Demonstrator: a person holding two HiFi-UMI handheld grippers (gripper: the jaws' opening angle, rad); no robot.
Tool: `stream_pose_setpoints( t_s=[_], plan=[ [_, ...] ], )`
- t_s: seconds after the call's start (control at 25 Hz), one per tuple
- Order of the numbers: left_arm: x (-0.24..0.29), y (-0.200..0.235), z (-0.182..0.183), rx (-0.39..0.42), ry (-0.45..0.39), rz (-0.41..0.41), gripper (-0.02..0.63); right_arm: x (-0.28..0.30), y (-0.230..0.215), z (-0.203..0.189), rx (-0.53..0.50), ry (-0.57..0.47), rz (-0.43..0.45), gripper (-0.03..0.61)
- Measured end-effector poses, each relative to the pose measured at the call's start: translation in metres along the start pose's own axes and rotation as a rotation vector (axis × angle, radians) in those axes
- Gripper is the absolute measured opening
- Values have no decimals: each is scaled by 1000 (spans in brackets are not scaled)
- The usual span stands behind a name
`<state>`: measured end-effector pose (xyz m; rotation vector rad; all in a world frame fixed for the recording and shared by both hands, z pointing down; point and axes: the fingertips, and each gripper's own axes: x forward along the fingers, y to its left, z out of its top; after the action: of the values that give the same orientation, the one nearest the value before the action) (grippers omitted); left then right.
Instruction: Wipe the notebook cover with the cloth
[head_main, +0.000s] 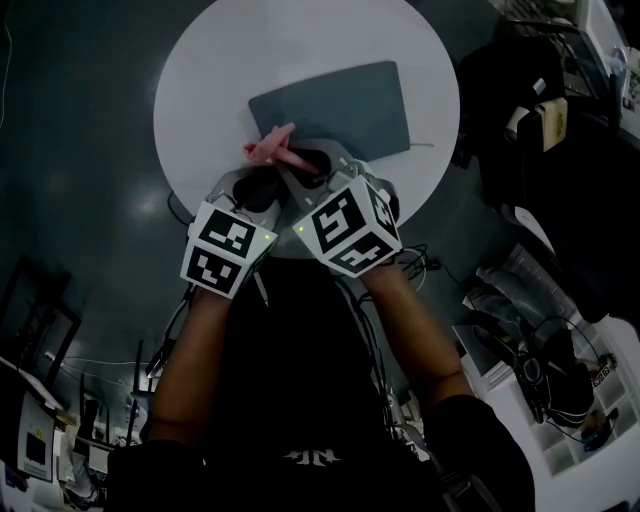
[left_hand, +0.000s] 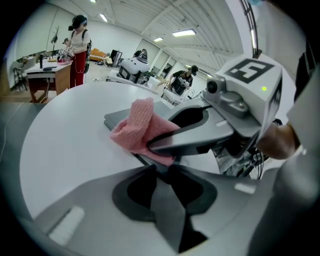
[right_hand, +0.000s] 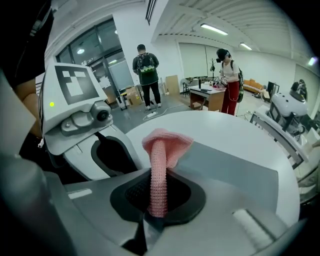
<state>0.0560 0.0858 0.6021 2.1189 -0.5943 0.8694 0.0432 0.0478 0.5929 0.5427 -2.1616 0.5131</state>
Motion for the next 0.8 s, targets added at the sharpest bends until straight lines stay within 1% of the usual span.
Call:
stream_pose_setpoints(
  t_s=[0.16,0.52,0.8],
  plan=[
    [-4,0,-4,1,2,-6,91,-8,-11,-8,9,10,-36,26],
    [2,-2,-1,5,4,-6,91,-50,-86,-49,88,47,-190,28],
    [4,-3,0,6,1,-3,91,-74,-125,-72,123,73,-282,28]
  ],
)
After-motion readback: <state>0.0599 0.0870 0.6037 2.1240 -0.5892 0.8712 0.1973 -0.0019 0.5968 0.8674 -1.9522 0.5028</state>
